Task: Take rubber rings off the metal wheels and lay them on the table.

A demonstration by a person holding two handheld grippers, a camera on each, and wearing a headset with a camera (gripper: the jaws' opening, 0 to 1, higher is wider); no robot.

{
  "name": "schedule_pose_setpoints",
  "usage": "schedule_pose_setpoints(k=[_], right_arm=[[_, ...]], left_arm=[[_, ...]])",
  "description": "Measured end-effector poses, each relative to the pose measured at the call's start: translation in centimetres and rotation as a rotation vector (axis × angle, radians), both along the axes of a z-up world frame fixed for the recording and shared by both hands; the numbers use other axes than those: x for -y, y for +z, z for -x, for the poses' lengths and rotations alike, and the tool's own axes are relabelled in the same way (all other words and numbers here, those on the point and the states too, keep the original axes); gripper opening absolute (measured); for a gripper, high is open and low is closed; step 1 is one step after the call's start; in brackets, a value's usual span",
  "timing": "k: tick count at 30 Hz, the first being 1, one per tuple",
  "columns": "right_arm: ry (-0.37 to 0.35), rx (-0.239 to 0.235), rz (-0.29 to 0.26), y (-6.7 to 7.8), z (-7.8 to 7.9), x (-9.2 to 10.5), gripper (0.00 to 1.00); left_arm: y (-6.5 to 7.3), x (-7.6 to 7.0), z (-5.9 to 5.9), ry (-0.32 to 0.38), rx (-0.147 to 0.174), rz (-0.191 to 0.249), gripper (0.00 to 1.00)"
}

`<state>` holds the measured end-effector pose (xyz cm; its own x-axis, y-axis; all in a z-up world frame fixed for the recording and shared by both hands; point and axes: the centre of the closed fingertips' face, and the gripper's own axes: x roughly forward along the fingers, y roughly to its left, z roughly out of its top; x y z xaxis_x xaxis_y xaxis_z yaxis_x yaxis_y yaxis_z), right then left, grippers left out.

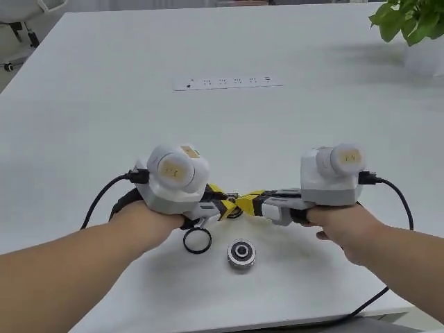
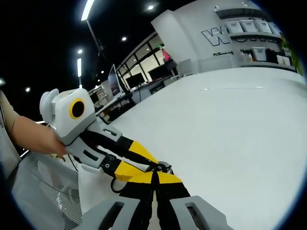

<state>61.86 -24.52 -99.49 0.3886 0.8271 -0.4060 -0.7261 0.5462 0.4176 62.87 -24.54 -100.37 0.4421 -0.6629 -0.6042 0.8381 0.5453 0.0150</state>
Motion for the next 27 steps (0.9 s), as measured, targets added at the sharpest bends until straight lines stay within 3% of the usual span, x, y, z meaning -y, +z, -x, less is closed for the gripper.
schedule_pose_setpoints(k=[15, 17, 19, 26, 27], right_arm=[[-0.004, -0.012, -0.03, 0.2, 0.0, 0.5, 0.0], [0.014, -0.011, -0.061, 0.7, 0.2, 0.0, 0.0], [0.024, 0.008, -0.035, 0.7, 0.3, -0.1, 0.0], [0.019, -0.029, -0.083, 0.9, 0.5, 0.1, 0.0], [0.041, -0.038, -0.112, 1.2, 0.9, -0.3, 0.0]], left_arm=[[0.0, 0.1, 0.1, -0.014, 0.008, 0.008, 0.12], [0.1, 0.1, 0.1, -0.014, 0.01, 0.009, 0.12], [0.1, 0.1, 0.1, -0.017, 0.012, 0.01, 0.12], [0.1, 0.1, 0.1, -0.018, 0.011, 0.012, 0.12], [0.1, 0.1, 0.1, -0.019, 0.011, 0.012, 0.12]])
